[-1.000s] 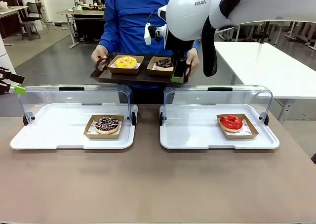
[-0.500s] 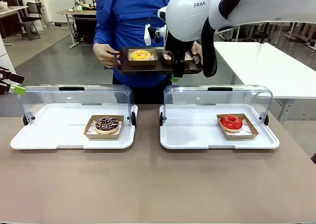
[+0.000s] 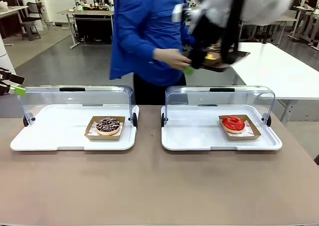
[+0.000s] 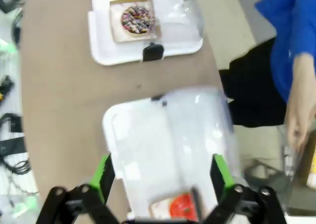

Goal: Provide the desired donut to the person.
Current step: Place the picked Paper togo box onto the Handle tray extended by the person.

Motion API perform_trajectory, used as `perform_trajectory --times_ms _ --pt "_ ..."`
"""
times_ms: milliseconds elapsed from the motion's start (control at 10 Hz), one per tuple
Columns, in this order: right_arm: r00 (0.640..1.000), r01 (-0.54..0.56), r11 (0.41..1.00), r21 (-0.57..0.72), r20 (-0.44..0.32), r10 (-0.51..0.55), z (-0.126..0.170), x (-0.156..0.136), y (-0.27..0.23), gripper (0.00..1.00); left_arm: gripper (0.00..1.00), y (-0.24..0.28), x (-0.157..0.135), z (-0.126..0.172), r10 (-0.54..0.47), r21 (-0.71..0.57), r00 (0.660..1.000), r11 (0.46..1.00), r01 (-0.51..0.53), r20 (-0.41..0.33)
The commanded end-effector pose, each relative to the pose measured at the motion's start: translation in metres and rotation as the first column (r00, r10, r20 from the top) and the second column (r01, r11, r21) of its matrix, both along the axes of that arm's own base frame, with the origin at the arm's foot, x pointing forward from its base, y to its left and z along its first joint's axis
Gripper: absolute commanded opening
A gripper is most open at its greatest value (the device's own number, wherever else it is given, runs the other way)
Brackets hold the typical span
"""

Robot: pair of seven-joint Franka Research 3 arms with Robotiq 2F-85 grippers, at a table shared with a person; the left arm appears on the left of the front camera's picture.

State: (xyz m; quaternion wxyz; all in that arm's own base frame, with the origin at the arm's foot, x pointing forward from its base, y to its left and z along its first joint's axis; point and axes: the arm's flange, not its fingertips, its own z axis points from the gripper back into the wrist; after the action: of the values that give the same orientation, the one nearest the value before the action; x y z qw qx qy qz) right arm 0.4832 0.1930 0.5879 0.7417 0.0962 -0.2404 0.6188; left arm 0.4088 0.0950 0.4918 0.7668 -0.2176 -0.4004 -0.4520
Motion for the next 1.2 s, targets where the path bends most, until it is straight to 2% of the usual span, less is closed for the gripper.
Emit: perform_trajectory --times_ms 0,100,200,300,600,1100 --pt "0.999 0.036 0.997 0.071 -0.031 -0.034 -0.028 -0.026 -0.114 1.00 1.00 0.001 -0.001 0.000 -0.004 -0.020 1.000 1.000 0.004 0.009" --pt "0.998 0.070 0.983 0.172 -0.016 -0.068 -0.043 -0.040 -0.160 1.00 1.00 0.001 -0.001 0.000 -0.004 -0.020 1.000 1.000 0.004 0.009" --pt "0.984 0.176 0.943 0.281 -0.053 -0.168 -0.051 -0.053 -0.186 1.00 1.00 0.001 -0.001 0.000 -0.004 -0.020 1.000 1.000 0.004 0.009" --pt "0.970 0.242 0.907 0.345 -0.057 -0.237 -0.061 -0.070 -0.205 1.00 1.00 0.001 -0.001 0.000 -0.004 -0.020 1.000 1.000 0.004 0.009" --pt "0.942 0.317 0.858 0.404 -0.027 -0.335 -0.078 -0.112 -0.222 1.00 1.00 0.001 -0.001 0.000 -0.004 -0.020 1.000 1.000 0.004 0.009" --pt "0.911 0.360 0.798 0.483 0.003 -0.412 -0.082 -0.116 -0.227 1.00 1.00 0.001 -0.001 0.000 -0.004 -0.020 1.000 1.000 0.004 0.009"
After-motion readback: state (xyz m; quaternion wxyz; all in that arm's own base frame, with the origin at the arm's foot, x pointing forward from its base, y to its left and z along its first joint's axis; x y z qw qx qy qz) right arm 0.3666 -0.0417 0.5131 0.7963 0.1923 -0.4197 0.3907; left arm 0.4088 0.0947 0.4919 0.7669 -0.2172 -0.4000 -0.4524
